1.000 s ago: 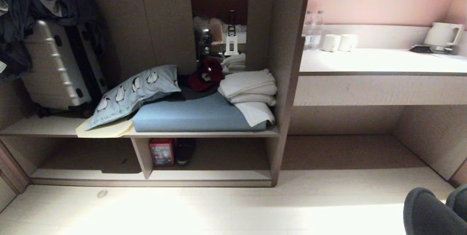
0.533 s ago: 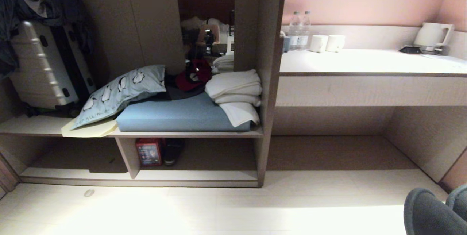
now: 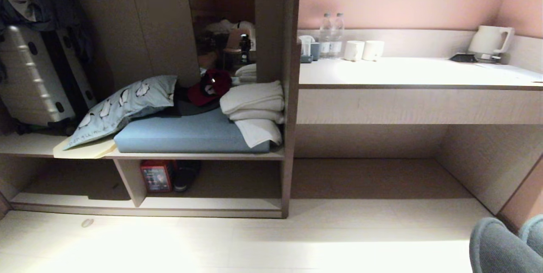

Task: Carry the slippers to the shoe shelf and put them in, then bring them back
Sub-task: Place the slippers on the floor

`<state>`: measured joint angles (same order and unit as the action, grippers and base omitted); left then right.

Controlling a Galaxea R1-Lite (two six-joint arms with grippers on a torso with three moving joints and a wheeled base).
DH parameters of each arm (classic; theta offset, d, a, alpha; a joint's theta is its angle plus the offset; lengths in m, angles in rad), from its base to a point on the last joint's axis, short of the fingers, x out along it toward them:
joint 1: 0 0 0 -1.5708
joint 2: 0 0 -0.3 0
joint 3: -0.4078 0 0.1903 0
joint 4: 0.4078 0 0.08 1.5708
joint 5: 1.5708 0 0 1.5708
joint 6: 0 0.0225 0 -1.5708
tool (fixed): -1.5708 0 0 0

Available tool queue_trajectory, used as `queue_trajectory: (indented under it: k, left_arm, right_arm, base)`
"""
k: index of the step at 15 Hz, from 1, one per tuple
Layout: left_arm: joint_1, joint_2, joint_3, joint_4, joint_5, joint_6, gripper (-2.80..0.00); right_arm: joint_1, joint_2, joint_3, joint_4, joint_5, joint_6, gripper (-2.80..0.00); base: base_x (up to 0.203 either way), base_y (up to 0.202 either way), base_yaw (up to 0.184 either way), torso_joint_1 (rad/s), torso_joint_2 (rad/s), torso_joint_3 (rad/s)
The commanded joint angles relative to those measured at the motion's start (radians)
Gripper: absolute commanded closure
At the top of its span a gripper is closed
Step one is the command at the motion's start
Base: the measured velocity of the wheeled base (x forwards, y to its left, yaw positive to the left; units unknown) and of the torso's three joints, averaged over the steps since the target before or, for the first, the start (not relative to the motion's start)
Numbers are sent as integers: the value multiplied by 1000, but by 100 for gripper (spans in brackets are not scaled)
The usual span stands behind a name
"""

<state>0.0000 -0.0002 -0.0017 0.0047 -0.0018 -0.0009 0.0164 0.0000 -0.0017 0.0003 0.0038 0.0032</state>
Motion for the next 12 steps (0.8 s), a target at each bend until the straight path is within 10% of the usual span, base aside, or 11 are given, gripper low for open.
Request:
queue_trajectory:
  k: [1, 12]
  left_arm:
    - [0, 0, 0, 0, 0, -1, 0]
    - [0, 0, 0, 0, 0, -1, 0]
  right_arm:
    - [0, 2, 0, 0, 1, 0, 0]
    - [0, 2, 0, 0, 1, 0, 0]
  base:
    - [0, -196, 1, 3, 2, 3]
    - [0, -195, 3, 2, 2, 3]
